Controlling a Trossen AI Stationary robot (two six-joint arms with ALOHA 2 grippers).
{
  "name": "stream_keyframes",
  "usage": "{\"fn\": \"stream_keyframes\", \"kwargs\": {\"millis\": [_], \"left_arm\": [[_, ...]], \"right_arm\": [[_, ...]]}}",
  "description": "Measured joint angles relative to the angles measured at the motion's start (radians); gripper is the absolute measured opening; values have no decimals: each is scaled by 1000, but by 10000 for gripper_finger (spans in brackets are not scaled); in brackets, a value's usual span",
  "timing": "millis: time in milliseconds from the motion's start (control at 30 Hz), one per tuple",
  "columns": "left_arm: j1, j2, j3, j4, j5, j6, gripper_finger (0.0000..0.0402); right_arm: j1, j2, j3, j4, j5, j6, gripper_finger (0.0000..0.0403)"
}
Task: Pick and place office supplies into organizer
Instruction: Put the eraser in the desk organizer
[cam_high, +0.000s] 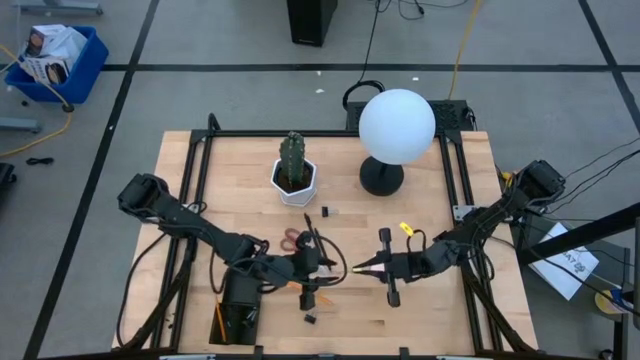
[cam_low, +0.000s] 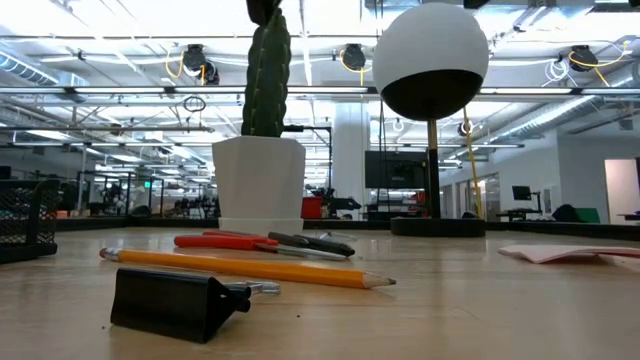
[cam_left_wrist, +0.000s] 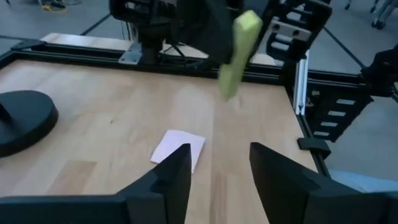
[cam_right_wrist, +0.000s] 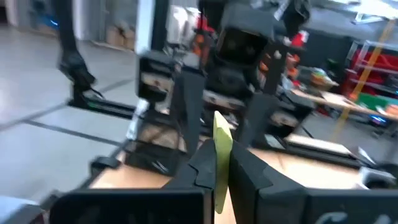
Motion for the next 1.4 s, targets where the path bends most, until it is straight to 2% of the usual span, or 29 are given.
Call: {"fn": "stream_keyframes", "kwargs": {"millis": [133,400,767,1133,1300,1400], "left_arm": [[1,0,0,25,-13,6,169],[25,53,-2,140,17,22,132],[32,56,-2,170,37,19,101],[34,56,-2,185,42,23,93],[35,55,-2,203,49,29,93],[35,55,-2,182,45,22,92]], "right_arm": [[-12,0,0,-4,-24,32,12],[-49,65,0,74,-36,55,12],[-65,80,0,93,-79,79,14],[-74,80,0,113,-85,115,15],[-88,127,0,197,-154,132,15],[-94,143,0,209,-156,132,15]]}}
